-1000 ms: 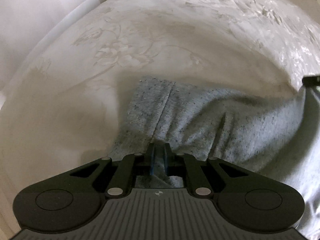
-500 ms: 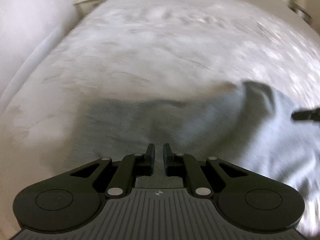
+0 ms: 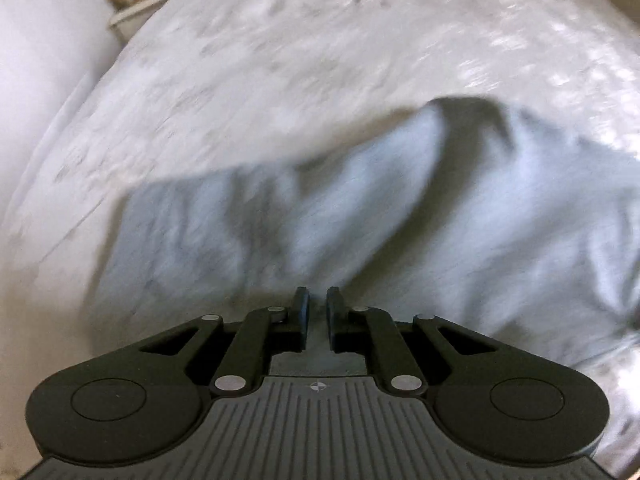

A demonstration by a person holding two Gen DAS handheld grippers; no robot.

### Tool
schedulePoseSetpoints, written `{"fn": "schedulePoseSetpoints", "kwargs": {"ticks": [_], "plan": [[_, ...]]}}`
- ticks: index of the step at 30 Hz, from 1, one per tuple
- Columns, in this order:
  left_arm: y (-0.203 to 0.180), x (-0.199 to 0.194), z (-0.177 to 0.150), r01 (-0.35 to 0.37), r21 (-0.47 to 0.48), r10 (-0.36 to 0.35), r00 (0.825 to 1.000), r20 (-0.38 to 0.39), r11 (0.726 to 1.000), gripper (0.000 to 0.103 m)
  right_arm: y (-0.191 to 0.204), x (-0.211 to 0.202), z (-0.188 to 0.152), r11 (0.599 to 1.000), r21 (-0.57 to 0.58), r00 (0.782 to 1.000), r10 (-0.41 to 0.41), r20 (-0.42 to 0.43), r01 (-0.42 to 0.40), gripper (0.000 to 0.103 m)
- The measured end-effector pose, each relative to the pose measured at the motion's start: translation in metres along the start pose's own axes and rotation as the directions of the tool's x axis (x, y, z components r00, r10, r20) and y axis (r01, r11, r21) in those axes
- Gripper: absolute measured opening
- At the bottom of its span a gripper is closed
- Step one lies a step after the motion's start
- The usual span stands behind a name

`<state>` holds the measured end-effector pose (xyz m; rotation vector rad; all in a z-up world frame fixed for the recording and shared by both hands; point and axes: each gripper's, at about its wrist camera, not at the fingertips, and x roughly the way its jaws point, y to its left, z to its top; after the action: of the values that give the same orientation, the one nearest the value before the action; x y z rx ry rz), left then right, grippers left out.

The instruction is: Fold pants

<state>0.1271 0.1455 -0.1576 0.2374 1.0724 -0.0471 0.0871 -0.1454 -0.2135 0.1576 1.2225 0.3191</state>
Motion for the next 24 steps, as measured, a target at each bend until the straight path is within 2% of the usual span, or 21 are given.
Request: {"fn": "schedulePoseSetpoints", "kwargs": {"ticks": [2, 4, 6, 7, 9, 10, 12, 16, 18, 19, 22, 24], "plan": [[-0.018, -0.004, 0.002, 0.066, 0.028, -0.066, 0.998, 0.021, 0.997, 0.011, -0.012, -0.008, -0.003, 0.996, 0.092, 0.999, -0.002, 0.034, -0.001, 0.024], [-0.034, -0.008, -0.002, 0.153, 0.058, -0.156, 0.987, 0.038, 0.986, 0.011, -0.022, -0.009, -0.001, 0.983, 0.185, 0.999, -0.011, 0.05, 0.002, 0.025], [-0.046, -0.008, -0.011, 0.213, 0.095, -0.216, 0.976, 0.026, 0.973, 0.011, -0.035, -0.014, -0.008, 0.967, 0.254, 0.998, -0.026, 0.055, 0.011, 0.025], [-0.051, -0.003, -0.016, 0.219, 0.117, -0.22, 0.975, -0.004, 0.969, 0.011, -0.04, -0.017, -0.012, 0.958, 0.285, 0.998, -0.034, 0.06, 0.015, 0.025], [-0.055, 0.013, -0.028, 0.184, 0.139, -0.172, 0.981, -0.095, 0.973, 0.011, -0.049, -0.02, -0.019, 0.938, 0.346, 0.996, -0.053, 0.069, 0.026, 0.029], [-0.052, 0.021, -0.035, 0.197, 0.132, -0.18, 0.975, -0.131, 0.972, 0.011, -0.052, -0.02, -0.021, 0.924, 0.381, 0.995, -0.062, 0.075, 0.029, 0.032], [-0.047, 0.021, -0.041, 0.222, 0.129, -0.207, 0.971, -0.122, 0.966, 0.011, -0.061, -0.027, -0.025, 0.891, 0.453, 0.993, -0.073, 0.093, 0.024, 0.033], [-0.052, 0.019, -0.039, 0.211, 0.167, -0.19, 0.973, -0.129, 0.963, 0.011, -0.078, -0.022, -0.024, 0.807, 0.591, 0.991, -0.068, 0.117, -0.014, 0.035], [-0.053, 0.019, -0.038, 0.204, 0.154, -0.185, 0.974, -0.132, 0.967, 0.011, -0.084, -0.02, -0.022, 0.768, 0.64, 0.989, -0.067, 0.132, -0.034, 0.025], [-0.053, 0.018, -0.037, 0.202, 0.142, -0.184, 0.974, -0.131, 0.969, 0.011, -0.087, -0.023, -0.023, 0.756, 0.653, 0.986, -0.071, 0.149, -0.044, 0.004], [-0.054, 0.013, -0.032, 0.19, 0.121, -0.174, 0.977, -0.125, 0.974, 0.011, -0.091, -0.027, -0.03, 0.743, 0.669, 0.988, -0.082, 0.128, -0.025, 0.002], [-0.055, 0.006, -0.027, 0.18, 0.12, -0.168, 0.98, -0.105, 0.976, 0.011, -0.09, -0.027, -0.035, 0.753, 0.658, 0.991, -0.081, 0.11, -0.011, 0.002]]}}
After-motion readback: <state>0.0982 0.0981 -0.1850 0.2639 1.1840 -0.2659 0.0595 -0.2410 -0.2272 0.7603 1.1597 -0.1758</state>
